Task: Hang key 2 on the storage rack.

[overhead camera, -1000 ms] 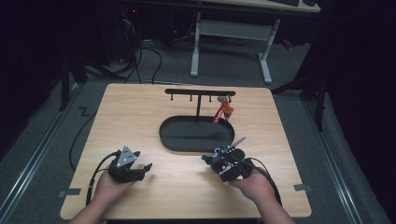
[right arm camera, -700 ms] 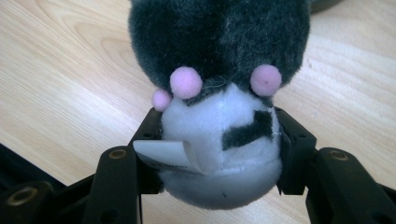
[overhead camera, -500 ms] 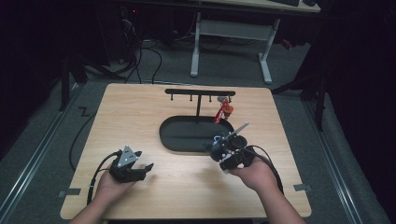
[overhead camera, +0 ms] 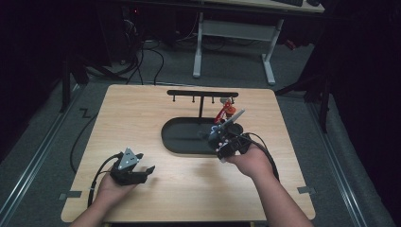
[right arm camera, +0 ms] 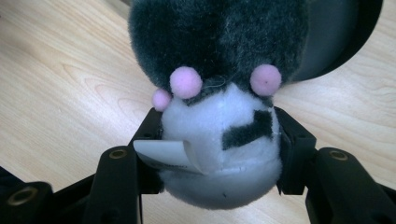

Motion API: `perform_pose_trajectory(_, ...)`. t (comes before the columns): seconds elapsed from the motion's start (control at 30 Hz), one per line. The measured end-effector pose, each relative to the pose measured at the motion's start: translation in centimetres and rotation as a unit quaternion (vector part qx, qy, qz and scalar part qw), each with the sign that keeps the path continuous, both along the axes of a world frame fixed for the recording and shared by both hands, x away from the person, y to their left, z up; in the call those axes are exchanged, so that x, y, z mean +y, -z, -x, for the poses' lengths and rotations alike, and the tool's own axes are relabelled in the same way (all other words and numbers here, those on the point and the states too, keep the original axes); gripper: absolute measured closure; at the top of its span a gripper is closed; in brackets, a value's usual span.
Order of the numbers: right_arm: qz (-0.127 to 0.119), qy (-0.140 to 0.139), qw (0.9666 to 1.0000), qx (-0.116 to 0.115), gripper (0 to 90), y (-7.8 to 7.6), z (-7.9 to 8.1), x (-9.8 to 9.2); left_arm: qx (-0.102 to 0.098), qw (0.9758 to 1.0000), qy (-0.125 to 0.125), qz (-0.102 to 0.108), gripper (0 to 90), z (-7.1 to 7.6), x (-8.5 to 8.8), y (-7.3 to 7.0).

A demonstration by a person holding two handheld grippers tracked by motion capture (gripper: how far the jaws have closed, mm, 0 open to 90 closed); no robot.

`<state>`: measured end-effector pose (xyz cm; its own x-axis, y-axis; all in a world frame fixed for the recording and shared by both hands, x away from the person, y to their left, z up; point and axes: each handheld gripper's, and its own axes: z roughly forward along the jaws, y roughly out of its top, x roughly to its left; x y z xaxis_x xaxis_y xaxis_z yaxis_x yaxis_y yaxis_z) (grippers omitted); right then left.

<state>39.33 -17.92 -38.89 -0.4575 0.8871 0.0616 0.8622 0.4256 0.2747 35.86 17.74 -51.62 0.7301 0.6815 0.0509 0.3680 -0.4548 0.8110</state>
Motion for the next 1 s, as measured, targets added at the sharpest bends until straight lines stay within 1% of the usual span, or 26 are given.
perform_pose_trajectory(0.03, 0.005, -0.004, 1.0000, -0.003, 47.9, -0.2, -0.2, 0.0, 0.000, 1.0000, -0.001, 0.000, 32.0, 0.0, 0.1, 0.0)
perform_pose_trajectory(0.07, 0.006, 0.002, 1.0000, -0.003, 47.9, -0.3, -0.3, 0.0, 0.000, 1.0000, -0.001, 0.001, 32.1, 0.0, 0.2, 0.0)
perform_pose_trajectory(0.17, 0.005, 0.003, 1.0000, -0.004, 47.9, -0.4, -0.4, 0.0, 0.001, 1.0000, -0.004, 0.001, 32.0, 0.0, 0.4, 0.0)
perform_pose_trajectory(0.2, 0.008, 0.005, 0.9999, -0.006, 47.9, -0.9, -0.8, 0.0, 0.000, 1.0000, -0.004, 0.001, 32.0, 0.0, 0.4, 0.0)
perform_pose_trajectory(0.23, 0.000, 0.010, 0.9999, -0.006, 48.0, -1.3, -1.1, -0.1, 0.002, 1.0000, -0.005, 0.000, 32.1, 0.0, 0.5, 0.0)
perform_pose_trajectory(0.27, 0.000, 0.010, 0.9999, -0.006, 48.0, -1.3, -1.1, -0.1, 0.002, 1.0000, -0.005, 0.000, 32.1, 0.0, 0.5, 0.0)
perform_pose_trajectory(0.3, -0.005, 0.006, 1.0000, -0.006, 48.0, -1.7, -1.4, -0.2, 0.000, 1.0000, -0.005, -0.002, 32.1, 0.1, 0.5, 0.1)
perform_pose_trajectory(0.33, -0.005, 0.001, 1.0000, -0.006, 48.0, -1.8, -1.6, -0.2, 0.000, 1.0000, -0.004, -0.005, 32.1, 0.2, 0.6, 0.1)
perform_pose_trajectory(0.37, -0.003, 0.003, 1.0000, -0.002, 48.0, -2.0, -1.7, -0.2, 0.000, 1.0000, -0.007, -0.005, 32.0, 0.2, 0.6, 0.1)
perform_pose_trajectory(0.4, -0.002, -0.001, 1.0000, -0.006, 48.1, -2.1, -1.9, -0.2, 0.000, 0.9999, -0.008, -0.006, 32.1, 0.3, 0.7, 0.1)
perform_pose_trajectory(0.43, -0.001, 0.002, 1.0000, -0.002, 48.2, -2.4, -2.0, -0.2, -0.001, 0.9999, -0.009, -0.009, 32.1, 0.4, 0.9, 0.0)
perform_pose_trajectory(0.47, 0.001, 0.000, 1.0000, -0.004, 48.2, -2.6, -2.2, -0.2, -0.002, 0.9999, -0.011, -0.008, 32.1, 0.5, 0.9, 0.0)
perform_pose_trajectory(0.5, -0.002, 0.002, 1.0000, -0.005, 48.2, -2.8, -2.2, -0.1, -0.001, 0.9999, -0.011, -0.010, 32.1, 0.5, 1.1, 0.0)
perform_pose_trajectory(0.53, -0.002, 0.001, 1.0000, -0.007, 48.2, -3.1, -2.3, -0.1, -0.001, 0.9999, -0.014, -0.006, 32.1, 0.6, 1.2, 0.0)
perform_pose_trajectory(0.57, -0.004, 0.002, 1.0000, -0.007, 48.2, -3.4, -2.4, 0.0, 0.000, 0.9999, -0.016, -0.007, 32.1, 0.6, 1.3, -0.1)
perform_pose_trajectory(0.63, -0.011, 0.002, 0.9999, -0.009, 48.2, -3.9, -2.6, 0.1, 0.001, 0.9998, -0.018, -0.005, 32.1, 0.7, 1.5, -0.2)
perform_pose_trajectory(0.7, -0.009, -0.001, 0.9999, -0.012, 48.2, -4.4, -2.8, 0.2, 0.000, 0.9998, -0.018, -0.001, 32.3, 0.7, 1.4, -0.2)
perform_pose_trajectory(0.77, -0.007, 0.003, 0.9998, -0.016, 48.1, -4.8, -2.9, 0.2, -0.001, 0.9999, -0.014, -0.008, 32.2, 0.7, 1.2, -0.1)
perform_pose_trajectory(0.83, -0.006, 0.004, 0.9999, -0.016, 48.2, -5.2, -3.1, 0.3, 0.001, 0.9998, -0.011, -0.016, 32.2, 0.7, 1.1, 0.1)
perform_pose_trajectory(0.87, -0.002, 0.004, 0.9997, -0.022, 48.2, -5.4, -3.2, 0.3, 0.001, 0.9998, -0.011, -0.016, 32.2, 0.7, 1.1, 0.1)
perform_pose_trajectory(0.9, -0.004, 0.009, 0.9997, -0.023, 48.2, -5.6, -3.2, 0.4, 0.000, 0.9998, -0.011, -0.017, 32.2, 0.7, 1.2, 0.1)
perform_pose_trajectory(0.93, -0.008, 0.007, 0.9997, -0.022, 48.1, -5.6, -3.3, 0.4, -0.001, 0.9999, -0.012, -0.012, 32.2, 0.7, 1.3, 0.0)
perform_pose_trajectory(1.0, 0.000, 0.004, 0.9997, -0.023, 48.1, -5.5, -3.5, 0.5, 0.000, 0.9999, -0.012, -0.012, 32.2, 0.7, 1.4, -0.1)
